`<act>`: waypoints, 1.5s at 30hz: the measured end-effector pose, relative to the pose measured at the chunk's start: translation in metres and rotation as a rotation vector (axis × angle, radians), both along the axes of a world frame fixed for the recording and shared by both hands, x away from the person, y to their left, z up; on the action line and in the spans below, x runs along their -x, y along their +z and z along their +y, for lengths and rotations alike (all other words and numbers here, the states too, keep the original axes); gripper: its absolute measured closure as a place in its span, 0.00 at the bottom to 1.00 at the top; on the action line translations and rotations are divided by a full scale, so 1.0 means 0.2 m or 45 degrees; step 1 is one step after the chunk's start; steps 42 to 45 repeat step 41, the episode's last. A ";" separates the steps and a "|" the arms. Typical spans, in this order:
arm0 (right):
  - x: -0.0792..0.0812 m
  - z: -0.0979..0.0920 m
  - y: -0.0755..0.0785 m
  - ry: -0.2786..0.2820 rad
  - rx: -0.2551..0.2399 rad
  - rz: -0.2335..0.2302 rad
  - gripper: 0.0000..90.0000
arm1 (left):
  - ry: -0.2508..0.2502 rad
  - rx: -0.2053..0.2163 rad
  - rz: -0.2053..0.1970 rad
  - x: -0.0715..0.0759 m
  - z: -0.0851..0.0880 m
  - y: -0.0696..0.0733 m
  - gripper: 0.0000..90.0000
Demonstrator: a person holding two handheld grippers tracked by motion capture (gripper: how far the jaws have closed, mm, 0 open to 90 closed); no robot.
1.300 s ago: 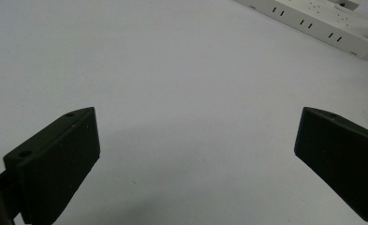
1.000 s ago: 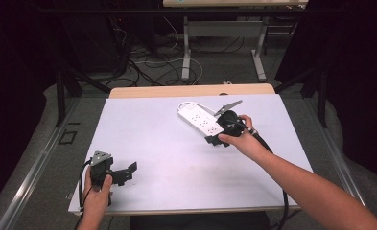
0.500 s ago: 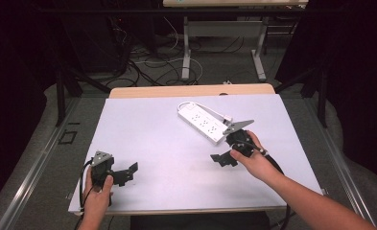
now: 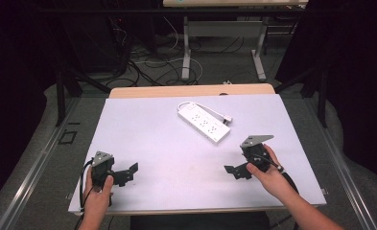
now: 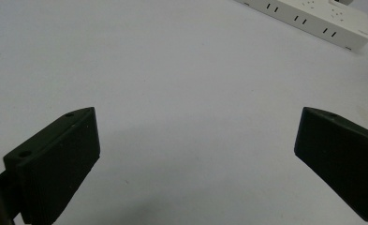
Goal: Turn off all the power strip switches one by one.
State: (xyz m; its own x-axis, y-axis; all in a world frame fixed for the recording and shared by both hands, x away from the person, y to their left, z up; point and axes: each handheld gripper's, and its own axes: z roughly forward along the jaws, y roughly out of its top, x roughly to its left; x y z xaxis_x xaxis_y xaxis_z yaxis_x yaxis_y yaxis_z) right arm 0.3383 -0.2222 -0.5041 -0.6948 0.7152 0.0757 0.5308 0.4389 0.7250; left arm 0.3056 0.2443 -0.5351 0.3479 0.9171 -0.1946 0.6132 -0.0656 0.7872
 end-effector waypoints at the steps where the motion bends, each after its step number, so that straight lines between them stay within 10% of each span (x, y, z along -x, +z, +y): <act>1: 0.01 -0.02 -0.01 -0.013 -0.001 0.003 0.00 | -0.002 -0.003 0.003 0.00 0.00 0.00 0.00; 23: 0.08 -0.49 -0.16 -0.330 -0.023 -0.001 0.00 | 0.013 0.002 0.009 0.00 0.00 -0.01 0.00; 45: 0.10 -0.55 -0.23 -0.381 -0.054 -0.003 0.00 | 0.016 -0.006 0.013 -0.01 0.01 -0.01 0.00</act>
